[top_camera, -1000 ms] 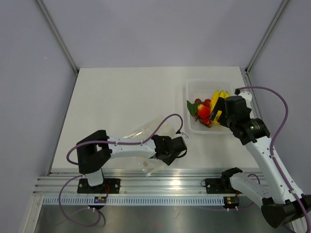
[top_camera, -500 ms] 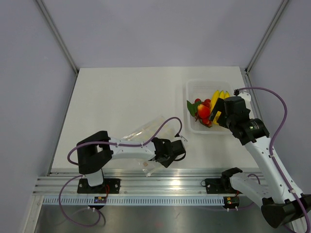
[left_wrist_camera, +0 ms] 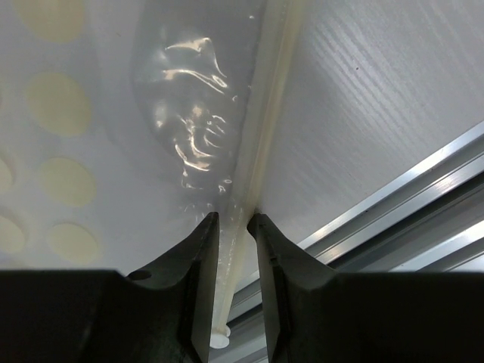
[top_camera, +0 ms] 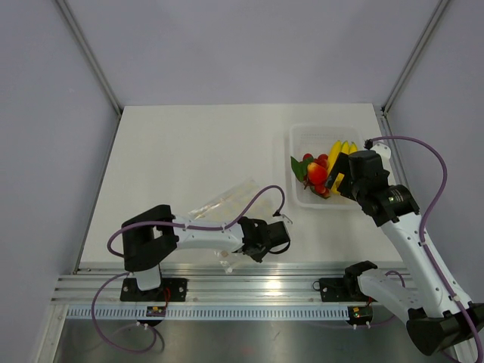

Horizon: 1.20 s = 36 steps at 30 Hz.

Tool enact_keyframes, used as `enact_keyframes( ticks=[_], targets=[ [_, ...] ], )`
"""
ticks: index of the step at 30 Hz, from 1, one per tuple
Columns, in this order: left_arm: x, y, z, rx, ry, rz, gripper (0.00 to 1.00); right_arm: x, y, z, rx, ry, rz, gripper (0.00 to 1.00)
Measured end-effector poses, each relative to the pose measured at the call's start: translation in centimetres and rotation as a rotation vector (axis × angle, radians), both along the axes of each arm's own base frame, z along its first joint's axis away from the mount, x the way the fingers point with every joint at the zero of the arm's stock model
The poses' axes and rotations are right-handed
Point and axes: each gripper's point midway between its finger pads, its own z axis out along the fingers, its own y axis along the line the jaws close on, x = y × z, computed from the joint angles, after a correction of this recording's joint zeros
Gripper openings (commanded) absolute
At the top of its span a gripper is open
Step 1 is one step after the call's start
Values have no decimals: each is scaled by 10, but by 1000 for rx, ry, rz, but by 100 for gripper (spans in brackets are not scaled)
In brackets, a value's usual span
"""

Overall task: Place the food in the zip-top bag and seal the zipper
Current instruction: Pick up the zipper food storage bag at the center of the board.

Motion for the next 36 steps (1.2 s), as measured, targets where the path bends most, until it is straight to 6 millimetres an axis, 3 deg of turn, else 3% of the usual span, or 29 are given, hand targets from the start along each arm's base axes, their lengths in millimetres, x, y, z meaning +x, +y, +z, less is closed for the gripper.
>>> enact_keyframes(
  ticks=[8, 13, 19, 23, 28, 33, 36],
  targets=[
    [0, -1, 0, -3, -1, 0, 29, -2, 0, 0, 4, -5, -2, 100],
    [1, -4, -1, -4, 0, -7, 0, -3, -1, 0, 8, -7, -4, 99],
    [9, -6, 0, -29, 5, 8, 0, -3, 0, 0, 11, -7, -5, 99],
    [20, 3, 5, -71, 26, 53, 0, -4, 1, 0, 17, -7, 3, 99],
    [35, 17, 32, -203, 51, 136, 0, -5, 7, -1, 37, 0, 28, 99],
    [52, 14, 67, -391, 61, 191, 0, -7, 17, -2, 75, 13, 73, 99],
    [57, 14, 74, -449, 81, 214, 0, -6, 29, -3, 122, 16, 118, 99]
  ],
)
